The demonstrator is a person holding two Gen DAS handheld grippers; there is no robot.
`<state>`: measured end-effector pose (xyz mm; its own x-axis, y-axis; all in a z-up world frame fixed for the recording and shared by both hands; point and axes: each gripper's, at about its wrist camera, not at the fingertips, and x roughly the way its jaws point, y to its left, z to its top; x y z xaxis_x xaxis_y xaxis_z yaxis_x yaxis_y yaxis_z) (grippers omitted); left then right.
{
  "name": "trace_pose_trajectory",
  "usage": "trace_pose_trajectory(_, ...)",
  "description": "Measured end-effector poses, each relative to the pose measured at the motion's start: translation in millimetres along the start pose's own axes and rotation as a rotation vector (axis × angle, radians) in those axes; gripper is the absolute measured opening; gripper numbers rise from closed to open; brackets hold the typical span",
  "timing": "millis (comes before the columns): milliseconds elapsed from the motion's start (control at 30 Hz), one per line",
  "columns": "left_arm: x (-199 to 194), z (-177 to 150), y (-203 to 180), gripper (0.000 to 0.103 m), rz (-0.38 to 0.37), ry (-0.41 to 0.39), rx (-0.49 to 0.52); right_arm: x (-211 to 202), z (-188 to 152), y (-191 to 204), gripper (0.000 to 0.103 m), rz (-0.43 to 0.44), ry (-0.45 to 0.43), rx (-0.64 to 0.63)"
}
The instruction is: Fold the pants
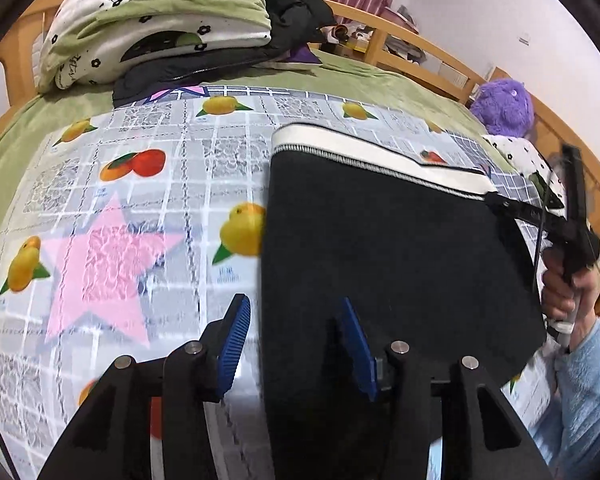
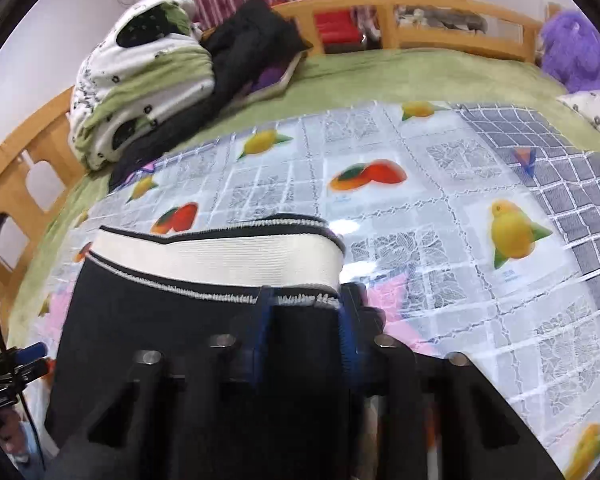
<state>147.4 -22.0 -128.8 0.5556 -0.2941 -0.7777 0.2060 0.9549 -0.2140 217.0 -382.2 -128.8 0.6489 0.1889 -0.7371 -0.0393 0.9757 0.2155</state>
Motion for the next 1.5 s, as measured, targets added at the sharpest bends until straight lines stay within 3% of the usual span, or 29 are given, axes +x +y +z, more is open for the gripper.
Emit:
trace_pose_trajectory(67, 0.5, 6.9, -2.3, 0.046, 0.008, -0.008, 0.019, -20.0, 1.8, 5.9, 0.014, 0.017, -0.077, -0.070)
trace_pose_trajectory(133, 1.3, 14.2, -4.0, 0.046, 0.008, -0.031, 0.036, -37.5, -0.2, -14.4, 0.014, 0.081, -0.102, 0.019)
trace_pose_trajectory(267, 15.4, 33.6, -14.9, 0.046, -0.009, -0.032, 0.059, -4.5, -23.1, -18.5, 0.020, -0.048, -0.025, -0.013)
trace_pose_trajectory(367, 20.4, 54.2, -32.2, 0.046, -0.040, -0.063, 0.096, -30.2, -7.9, -11.6, 0.024, -0.058, -0.056, -0.049)
trace_pose_trajectory(467, 32.3, 76.2, -55.7, 0.047, -0.027, -0.091, 0.155, -53.4, 1.0, -5.6, 0.027, -0.024, -0.147, -0.024)
trace_pose_trajectory(567, 53.4, 92.9, -73.3, 0.050, -0.065, -0.109, 0.170, -31.8, 5.7, 16.0, 0.027, -0.009, -0.119, -0.102)
trace_pose_trajectory(667, 95.2, 101.7, -76.0, 0.051, 0.000, -0.031, 0.146, 16.5, -0.1, 20.3, 0.027, -0.067, -0.042, -0.125)
trace_pose_trajectory(733, 108.9, 100.3, -75.0, 0.051, 0.012, -0.006, 0.141, 21.0, -1.3, 16.1, 0.027, -0.059, -0.063, -0.120)
trace_pose_trajectory(933, 100.2, 97.1, -74.1, 0.051, 0.012, -0.020, 0.141, 19.8, 0.0, 16.0, 0.026, -0.057, -0.060, -0.112)
trace_pose_trajectory(1167, 72.1, 75.3, -54.9, 0.051, 0.103, -0.027, 0.155, -6.8, -13.4, 17.2, 0.026, -0.091, -0.056, -0.103)
trace_pose_trajectory(1367, 58.8, 46.8, -27.3, 0.051, 0.040, 0.056, 0.082, -24.5, -35.5, 13.9, 0.026, -0.095, -0.034, -0.069)
trace_pose_trajectory(1500, 28.6, 26.2, -19.0, 0.051, 0.009, 0.035, 0.080, -39.8, -43.7, 14.5, 0.028, -0.096, -0.013, -0.051)
